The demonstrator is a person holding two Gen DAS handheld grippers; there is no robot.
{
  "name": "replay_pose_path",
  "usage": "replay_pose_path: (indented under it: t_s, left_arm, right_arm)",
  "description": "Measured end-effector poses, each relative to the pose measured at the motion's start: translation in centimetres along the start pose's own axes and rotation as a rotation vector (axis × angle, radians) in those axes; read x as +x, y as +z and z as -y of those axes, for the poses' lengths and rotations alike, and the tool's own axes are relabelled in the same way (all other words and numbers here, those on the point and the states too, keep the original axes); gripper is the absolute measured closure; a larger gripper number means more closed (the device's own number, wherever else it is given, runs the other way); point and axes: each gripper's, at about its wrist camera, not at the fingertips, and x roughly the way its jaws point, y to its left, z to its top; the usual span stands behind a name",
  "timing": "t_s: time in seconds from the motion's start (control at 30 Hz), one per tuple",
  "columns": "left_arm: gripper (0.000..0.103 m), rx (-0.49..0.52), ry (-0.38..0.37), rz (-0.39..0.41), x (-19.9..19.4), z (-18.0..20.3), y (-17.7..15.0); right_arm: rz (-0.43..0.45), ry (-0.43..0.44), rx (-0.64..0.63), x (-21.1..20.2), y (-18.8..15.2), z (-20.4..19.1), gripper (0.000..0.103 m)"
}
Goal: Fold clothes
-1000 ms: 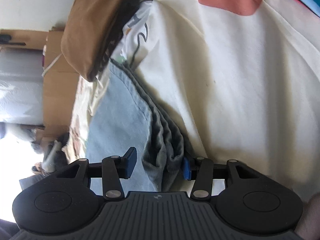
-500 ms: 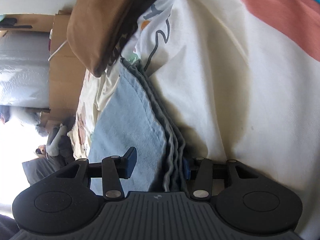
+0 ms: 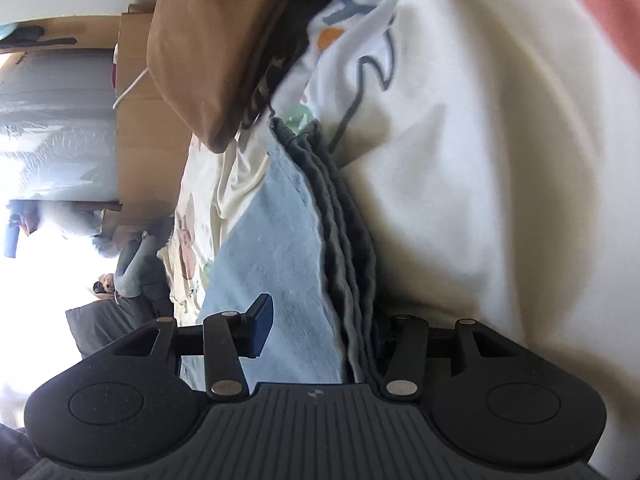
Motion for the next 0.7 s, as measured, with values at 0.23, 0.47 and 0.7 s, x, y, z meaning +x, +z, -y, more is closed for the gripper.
replay_pose_path:
  t_s: [0.23, 0.47, 0.7]
  left_arm:
    - [0.06, -0.016, 0.015, 0.006, -0.4, -0.8, 0.1]
    - [0.06, -0.011, 0.037, -0.003, -0.9, -1.0, -0.6]
    - [0.06, -0.013, 0.015, 0.023, -0.8, -1.3, -1.3]
  right_arm:
    - [-0.143, -0.005, -0.113, 0.8, 1.1, -1.6, 0.053]
    - [-0.248, -0.07, -0.203, 2.1, 2.0, -2.9, 0.068]
    - [-0.246, -0.099, -0.253, 0.7, 1.5, -4.4, 0.095]
